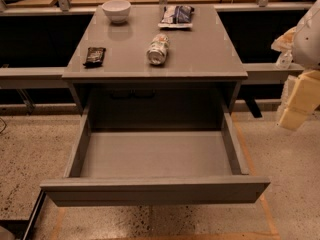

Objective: Place 7up can into top drawer

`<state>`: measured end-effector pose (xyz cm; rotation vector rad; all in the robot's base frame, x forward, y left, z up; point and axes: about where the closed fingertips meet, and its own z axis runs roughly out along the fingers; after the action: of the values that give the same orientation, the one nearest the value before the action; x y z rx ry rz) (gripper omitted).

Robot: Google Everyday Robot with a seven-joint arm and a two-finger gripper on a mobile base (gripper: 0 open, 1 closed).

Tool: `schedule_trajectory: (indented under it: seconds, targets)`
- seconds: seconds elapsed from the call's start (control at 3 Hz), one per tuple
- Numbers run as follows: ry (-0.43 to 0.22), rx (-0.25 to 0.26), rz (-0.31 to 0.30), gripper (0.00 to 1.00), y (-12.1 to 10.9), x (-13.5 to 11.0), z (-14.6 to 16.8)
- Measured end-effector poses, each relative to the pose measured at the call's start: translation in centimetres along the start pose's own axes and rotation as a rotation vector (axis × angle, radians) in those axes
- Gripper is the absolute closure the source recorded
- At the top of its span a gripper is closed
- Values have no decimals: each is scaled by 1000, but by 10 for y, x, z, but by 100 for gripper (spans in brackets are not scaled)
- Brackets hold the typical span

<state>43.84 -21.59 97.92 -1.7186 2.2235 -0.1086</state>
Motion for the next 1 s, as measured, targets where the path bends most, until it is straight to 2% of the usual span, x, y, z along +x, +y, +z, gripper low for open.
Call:
schedule_trajectory:
  seconds: [0.33, 0.67, 1.0]
  targets:
    - [0, 0, 0, 0, 0, 0, 0]
    - [-48, 35, -7, 0, -7, -11, 7]
    - [-129, 66, -29, 0, -24, -35, 22]
